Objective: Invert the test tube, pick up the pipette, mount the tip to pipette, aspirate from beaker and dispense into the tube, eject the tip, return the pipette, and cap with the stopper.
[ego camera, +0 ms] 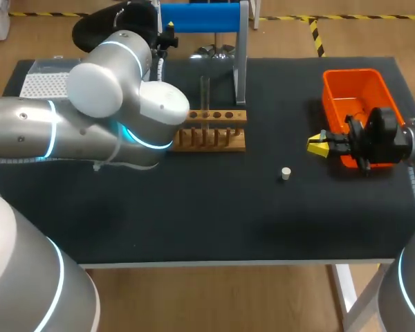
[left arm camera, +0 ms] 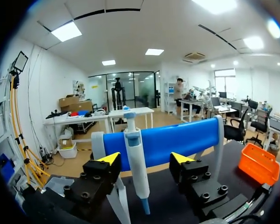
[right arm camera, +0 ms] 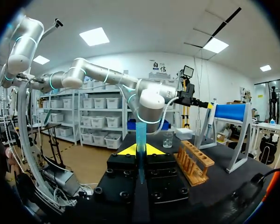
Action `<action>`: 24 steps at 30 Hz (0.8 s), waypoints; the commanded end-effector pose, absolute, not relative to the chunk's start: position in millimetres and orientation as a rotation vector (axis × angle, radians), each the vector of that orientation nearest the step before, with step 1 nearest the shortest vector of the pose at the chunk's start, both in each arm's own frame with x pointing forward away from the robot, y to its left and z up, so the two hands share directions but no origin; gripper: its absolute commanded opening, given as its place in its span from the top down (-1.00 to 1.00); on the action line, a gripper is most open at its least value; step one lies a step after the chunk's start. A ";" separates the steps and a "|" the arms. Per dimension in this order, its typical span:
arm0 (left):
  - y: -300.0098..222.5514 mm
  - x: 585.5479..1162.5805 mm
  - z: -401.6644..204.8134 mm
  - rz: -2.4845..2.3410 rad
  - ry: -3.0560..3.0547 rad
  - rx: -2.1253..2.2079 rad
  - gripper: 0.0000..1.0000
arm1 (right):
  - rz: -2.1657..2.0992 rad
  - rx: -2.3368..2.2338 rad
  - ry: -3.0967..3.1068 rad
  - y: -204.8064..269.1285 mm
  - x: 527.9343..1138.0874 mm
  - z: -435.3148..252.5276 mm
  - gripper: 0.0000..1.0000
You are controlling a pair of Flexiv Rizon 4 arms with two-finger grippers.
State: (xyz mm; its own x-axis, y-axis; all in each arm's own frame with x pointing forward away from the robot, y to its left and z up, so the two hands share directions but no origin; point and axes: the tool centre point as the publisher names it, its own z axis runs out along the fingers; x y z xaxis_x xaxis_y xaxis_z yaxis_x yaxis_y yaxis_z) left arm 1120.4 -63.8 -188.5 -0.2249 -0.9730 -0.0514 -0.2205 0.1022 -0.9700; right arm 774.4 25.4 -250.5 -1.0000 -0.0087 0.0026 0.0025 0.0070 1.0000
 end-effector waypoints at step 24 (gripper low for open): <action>-71.5 1139.1 -205.7 -1.208 1.529 -1.188 0.00 | -2.206 0.006 -2.227 25.1 773.5 -250.1 1.00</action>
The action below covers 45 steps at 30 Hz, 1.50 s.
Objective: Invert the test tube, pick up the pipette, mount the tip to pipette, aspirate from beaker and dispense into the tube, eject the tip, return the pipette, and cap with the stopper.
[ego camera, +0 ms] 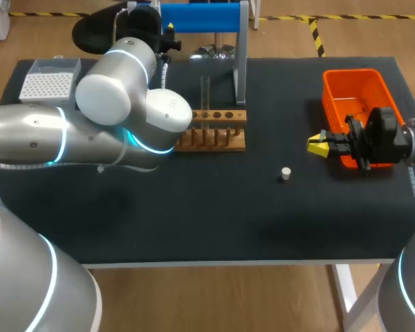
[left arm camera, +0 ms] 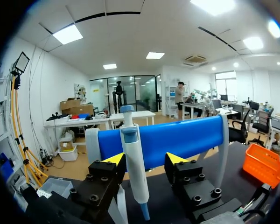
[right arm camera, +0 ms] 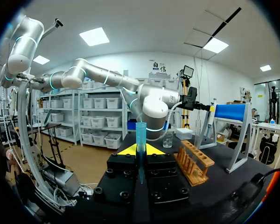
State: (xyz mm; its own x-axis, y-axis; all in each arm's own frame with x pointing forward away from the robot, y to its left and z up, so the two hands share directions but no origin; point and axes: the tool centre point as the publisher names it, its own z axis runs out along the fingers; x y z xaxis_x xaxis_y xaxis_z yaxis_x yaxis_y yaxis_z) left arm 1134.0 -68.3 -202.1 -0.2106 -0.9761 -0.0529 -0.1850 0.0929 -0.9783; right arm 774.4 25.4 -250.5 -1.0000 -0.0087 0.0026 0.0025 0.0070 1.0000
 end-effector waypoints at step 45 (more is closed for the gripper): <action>-61.4 1158.9 -205.3 -1.154 1.460 -1.224 0.07 | -2.206 0.006 -2.227 25.1 773.5 -250.1 1.00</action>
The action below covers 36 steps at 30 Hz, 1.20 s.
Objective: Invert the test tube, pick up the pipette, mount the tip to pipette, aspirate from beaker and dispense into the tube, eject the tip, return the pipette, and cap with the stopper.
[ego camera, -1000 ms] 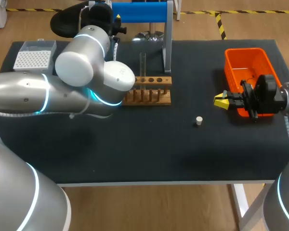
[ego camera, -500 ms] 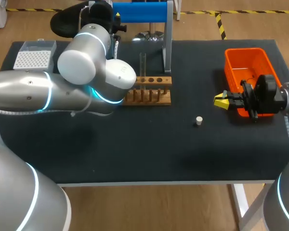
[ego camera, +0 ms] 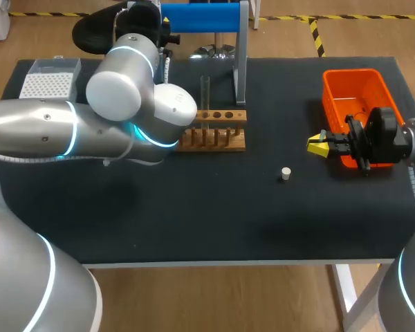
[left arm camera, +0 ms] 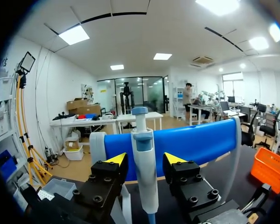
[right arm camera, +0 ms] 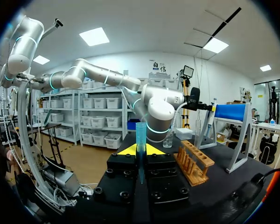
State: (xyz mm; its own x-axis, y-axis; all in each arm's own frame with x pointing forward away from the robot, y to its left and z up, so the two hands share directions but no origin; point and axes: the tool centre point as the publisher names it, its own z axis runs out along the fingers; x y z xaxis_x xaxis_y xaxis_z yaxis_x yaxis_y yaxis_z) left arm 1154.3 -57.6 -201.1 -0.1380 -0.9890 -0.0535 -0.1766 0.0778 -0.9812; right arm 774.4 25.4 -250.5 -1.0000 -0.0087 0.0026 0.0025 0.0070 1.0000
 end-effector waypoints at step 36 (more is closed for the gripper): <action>-57.0 1170.1 -204.6 -1.142 1.432 -1.226 0.06 | -2.206 0.006 -2.227 25.1 773.5 -250.1 1.00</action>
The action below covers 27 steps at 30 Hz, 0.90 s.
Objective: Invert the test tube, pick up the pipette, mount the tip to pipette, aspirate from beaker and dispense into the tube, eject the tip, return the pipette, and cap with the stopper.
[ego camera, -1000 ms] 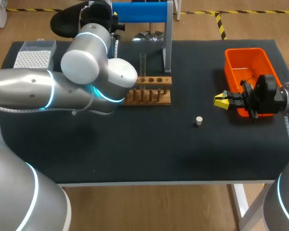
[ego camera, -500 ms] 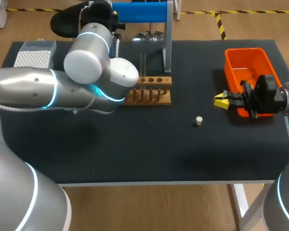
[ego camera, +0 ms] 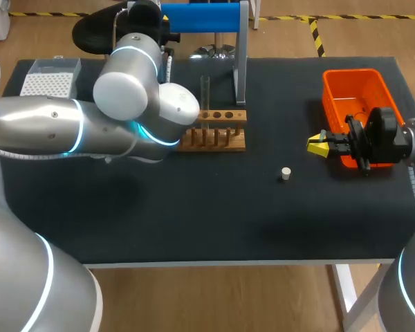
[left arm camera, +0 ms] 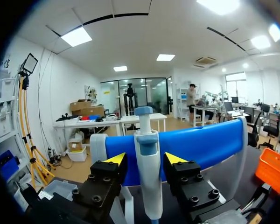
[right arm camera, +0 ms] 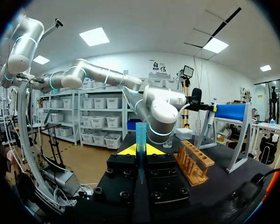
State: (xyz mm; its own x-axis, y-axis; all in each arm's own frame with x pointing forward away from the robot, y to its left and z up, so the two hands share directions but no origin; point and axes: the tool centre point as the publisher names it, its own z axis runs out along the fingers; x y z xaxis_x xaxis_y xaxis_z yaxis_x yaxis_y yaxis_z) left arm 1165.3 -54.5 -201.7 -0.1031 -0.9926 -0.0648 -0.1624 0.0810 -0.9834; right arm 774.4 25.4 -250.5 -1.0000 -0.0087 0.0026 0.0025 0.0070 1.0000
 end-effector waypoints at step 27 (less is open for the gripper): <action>-57.4 1168.8 -183.7 -1.146 1.393 -1.215 1.00 | -2.206 0.006 -2.227 25.1 773.5 -250.1 1.00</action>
State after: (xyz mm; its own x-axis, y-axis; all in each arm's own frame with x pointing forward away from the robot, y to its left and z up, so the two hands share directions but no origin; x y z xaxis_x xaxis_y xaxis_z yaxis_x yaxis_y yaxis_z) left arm 1166.5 -55.2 -186.0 -0.0853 -0.9940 -0.0680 -0.1296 0.0787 -0.9884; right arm 774.4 25.4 -250.5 -1.0000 -0.0087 0.0026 0.0026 0.0070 1.0000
